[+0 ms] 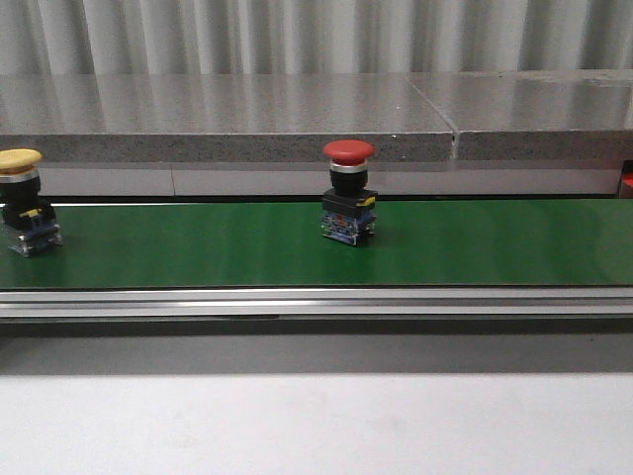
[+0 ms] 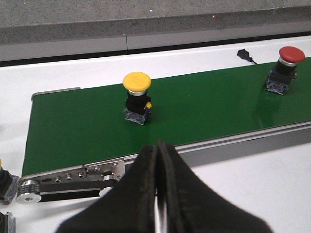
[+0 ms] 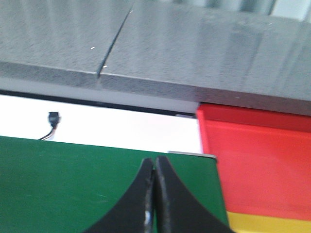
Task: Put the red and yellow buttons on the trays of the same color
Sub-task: 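Lower the right gripper onto the red button on the belt and grasp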
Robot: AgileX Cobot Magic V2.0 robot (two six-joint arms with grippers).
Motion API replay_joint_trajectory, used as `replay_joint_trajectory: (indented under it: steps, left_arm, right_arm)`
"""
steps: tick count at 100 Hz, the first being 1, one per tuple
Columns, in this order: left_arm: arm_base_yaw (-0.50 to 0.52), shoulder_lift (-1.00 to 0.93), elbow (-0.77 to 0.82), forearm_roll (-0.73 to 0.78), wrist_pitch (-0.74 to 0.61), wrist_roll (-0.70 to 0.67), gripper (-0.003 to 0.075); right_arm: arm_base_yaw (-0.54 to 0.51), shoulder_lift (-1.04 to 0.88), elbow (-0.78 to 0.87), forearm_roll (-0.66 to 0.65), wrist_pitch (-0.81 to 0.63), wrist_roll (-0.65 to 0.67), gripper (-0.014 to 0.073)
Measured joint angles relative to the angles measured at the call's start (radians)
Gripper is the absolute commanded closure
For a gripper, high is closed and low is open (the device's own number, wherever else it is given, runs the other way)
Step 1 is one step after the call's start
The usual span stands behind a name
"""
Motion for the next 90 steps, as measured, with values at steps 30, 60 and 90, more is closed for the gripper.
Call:
replay_joint_trajectory:
  steps: [30, 60, 90]
  left_arm:
    - [0.0, 0.0, 0.0, 0.0, 0.0, 0.0, 0.0741]
    - [0.0, 0.0, 0.0, 0.0, 0.0, 0.0, 0.0741]
    - [0.0, 0.0, 0.0, 0.0, 0.0, 0.0, 0.0741]
  right_arm:
    - [0.155, 0.345, -0.348, 0.0, 0.226, 0.0, 0.0552]
    - [0.232, 0.614, -0.625, 0.125, 0.529, -0.024, -0.0006]
    - [0.239, 0.847, -0.869, 0.317, 0.782, -0.172, 0.0001]
